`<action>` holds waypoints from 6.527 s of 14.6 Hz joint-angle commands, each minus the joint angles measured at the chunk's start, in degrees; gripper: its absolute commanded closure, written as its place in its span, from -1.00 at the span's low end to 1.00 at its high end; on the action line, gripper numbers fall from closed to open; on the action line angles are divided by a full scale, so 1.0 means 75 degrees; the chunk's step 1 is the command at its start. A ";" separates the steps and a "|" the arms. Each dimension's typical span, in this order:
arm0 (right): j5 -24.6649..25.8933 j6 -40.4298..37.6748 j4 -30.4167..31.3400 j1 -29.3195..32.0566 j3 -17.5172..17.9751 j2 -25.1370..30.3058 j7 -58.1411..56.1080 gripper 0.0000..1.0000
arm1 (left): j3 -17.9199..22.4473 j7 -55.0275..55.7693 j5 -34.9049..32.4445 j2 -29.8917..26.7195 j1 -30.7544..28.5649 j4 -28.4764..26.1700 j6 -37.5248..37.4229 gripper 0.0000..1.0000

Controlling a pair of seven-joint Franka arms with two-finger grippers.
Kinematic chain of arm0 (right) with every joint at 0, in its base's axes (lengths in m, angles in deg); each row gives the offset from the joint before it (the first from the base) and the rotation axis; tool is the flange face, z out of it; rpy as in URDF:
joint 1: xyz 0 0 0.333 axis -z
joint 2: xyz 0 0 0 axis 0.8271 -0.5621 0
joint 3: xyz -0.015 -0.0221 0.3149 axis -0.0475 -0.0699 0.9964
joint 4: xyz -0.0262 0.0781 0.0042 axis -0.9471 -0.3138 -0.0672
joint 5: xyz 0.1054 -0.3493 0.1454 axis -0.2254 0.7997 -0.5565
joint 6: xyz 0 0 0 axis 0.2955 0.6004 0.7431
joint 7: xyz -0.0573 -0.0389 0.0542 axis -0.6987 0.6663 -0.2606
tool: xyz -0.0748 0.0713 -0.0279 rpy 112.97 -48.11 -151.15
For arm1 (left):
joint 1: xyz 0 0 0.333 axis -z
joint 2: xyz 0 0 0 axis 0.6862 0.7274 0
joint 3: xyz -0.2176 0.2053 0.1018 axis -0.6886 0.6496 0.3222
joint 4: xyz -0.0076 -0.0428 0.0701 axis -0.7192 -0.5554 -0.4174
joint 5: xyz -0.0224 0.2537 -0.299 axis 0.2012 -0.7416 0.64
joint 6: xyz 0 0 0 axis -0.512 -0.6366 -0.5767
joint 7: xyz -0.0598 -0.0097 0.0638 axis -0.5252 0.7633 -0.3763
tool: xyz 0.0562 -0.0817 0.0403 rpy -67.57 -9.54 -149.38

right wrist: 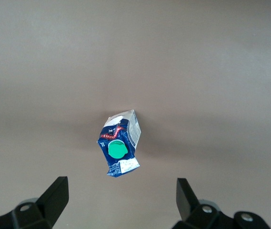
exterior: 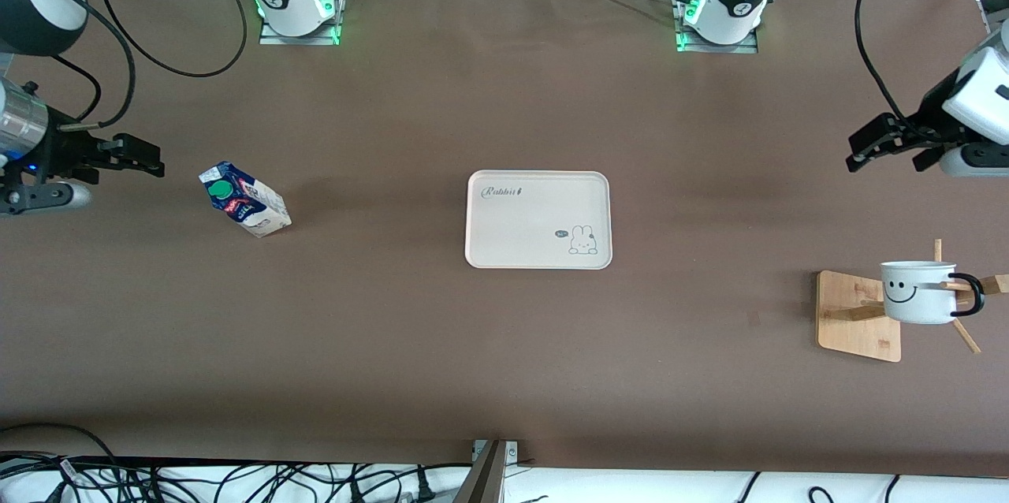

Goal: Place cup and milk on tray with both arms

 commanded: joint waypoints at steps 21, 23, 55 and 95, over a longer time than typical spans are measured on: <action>0.0377 0.1265 0.1727 -0.0021 0.0116 -0.0582 -0.1453 -1.00 | 0.0470 -0.1399 -0.0192 0.0257 -0.0044 -0.1135 0.3424 -1.00; 0.0342 0.1229 0.1727 -0.0021 0.0233 -0.0582 -0.1383 -1.00 | 0.0482 -0.1493 -0.0203 0.0222 -0.0056 -0.2025 0.4854 -1.00; 0.0424 0.1780 0.2899 -0.0044 0.0351 -0.0242 -0.1850 -1.00 | 0.0494 -0.1505 -0.0227 0.1827 -0.0244 -0.3389 0.9595 -0.98; -0.0022 0.2648 0.2923 -0.0021 0.0210 -0.0408 -0.2015 0.18 | 0.0155 -0.2337 -0.0285 0.1675 -0.0080 -0.2979 0.9583 1.00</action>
